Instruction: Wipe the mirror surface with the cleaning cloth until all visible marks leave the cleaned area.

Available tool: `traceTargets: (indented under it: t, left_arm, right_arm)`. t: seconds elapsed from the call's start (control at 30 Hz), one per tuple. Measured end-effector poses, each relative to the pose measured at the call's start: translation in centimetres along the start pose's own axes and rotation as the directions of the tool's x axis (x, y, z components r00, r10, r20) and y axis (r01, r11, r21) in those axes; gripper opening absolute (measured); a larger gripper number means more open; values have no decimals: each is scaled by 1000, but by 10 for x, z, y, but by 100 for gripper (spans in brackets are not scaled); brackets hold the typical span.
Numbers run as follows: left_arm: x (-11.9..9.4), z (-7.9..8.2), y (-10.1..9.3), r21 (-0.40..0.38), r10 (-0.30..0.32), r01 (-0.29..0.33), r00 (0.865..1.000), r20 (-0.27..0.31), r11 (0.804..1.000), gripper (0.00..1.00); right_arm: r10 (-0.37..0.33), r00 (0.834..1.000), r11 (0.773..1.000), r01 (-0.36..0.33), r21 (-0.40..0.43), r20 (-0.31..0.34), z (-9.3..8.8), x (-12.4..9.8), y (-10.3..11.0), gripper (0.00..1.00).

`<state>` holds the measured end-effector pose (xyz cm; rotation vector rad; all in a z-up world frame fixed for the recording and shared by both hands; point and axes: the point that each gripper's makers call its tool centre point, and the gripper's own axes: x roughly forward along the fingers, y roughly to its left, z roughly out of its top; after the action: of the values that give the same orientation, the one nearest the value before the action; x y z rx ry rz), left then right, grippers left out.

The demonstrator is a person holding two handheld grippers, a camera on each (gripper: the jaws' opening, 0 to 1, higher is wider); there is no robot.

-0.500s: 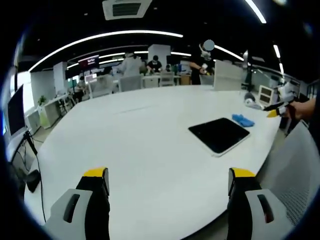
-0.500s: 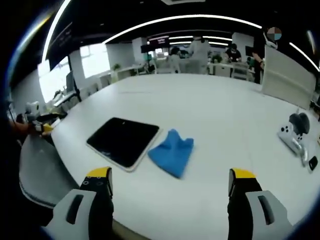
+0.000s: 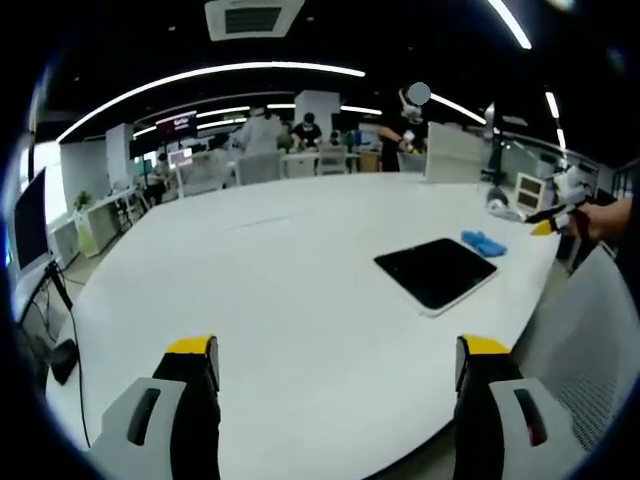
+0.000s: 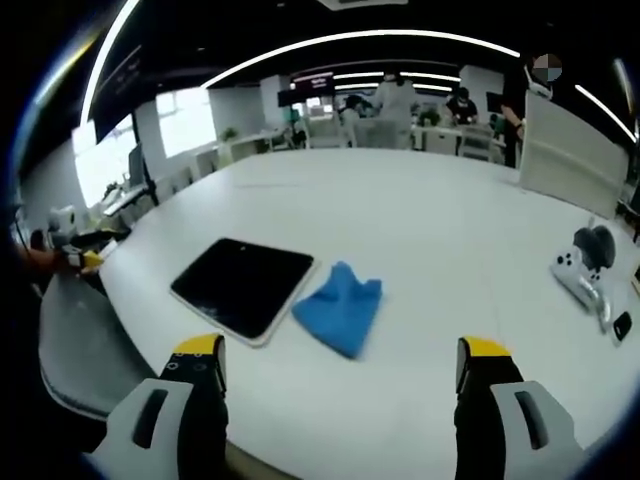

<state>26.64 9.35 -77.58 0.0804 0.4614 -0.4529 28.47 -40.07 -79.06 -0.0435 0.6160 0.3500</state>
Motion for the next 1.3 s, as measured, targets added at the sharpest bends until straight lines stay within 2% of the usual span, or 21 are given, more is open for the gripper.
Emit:
traceTargets:
  t: [0.13, 0.2, 0.23, 0.3, 0.4, 0.63, 0.73, 0.83, 1.0, 1.17, 1.3]
  left_arm:
    - [1, -1, -2, 11, -10, 10, 1000, -2, 1000, 99]
    - [0, -5, -5, 38, -12, 13, 1000, -23, 999, 99]
    - [0, -9, -7, 88, -26, 30, 998, -51, 996, 99]
    - [1, -22, -16, 114, -62, 74, 992, -108, 991, 99]
    - [-2, -21, -16, 107, -59, 69, 994, -91, 992, 99]
    - [-7, -29, -18, 132, -76, 91, 991, -108, 987, 99]
    - [-14, -35, -16, 161, -64, 84, 990, -127, 983, 100]
    - [-16, -29, -7, 151, -52, 68, 993, -109, 986, 100]
    - [-18, -23, -6, 135, -41, 50, 997, -70, 990, 100]
    - [-18, -16, -4, 116, -32, 36, 999, -38, 993, 100]
    - [-17, 2, -2, 78, -23, 23, 1000, -2, 997, 100]
  right_arm:
    - [-2, 1000, 1000, 2, 2, 12, 3, -5, 1, 94]
    - [-9, 1000, 1000, 9, 3, 11, 1, -6, -2, 94]
    - [-10, 1000, 1000, 10, 4, 7, -1, -6, -2, 94]
    - [-11, 1000, 1000, 11, 7, 5, -3, -10, -3, 94]
    - [-16, 1000, 1000, 16, 14, 8, -4, -14, -3, 94]
    - [-26, 999, 1000, 26, 6, 23, 0, -27, 4, 94]
    - [-33, 999, 999, 33, 7, 29, 1, -33, 4, 94]
    - [-39, 999, 999, 38, 8, 32, -1, -36, 4, 94]
    - [-43, 999, 999, 43, 8, 24, -2, -36, 5, 94]
    - [-40, 999, 999, 40, -3, 31, 3, -35, 7, 93]
    - [-45, 998, 999, 45, 2, 46, 11, -33, 6, 93]
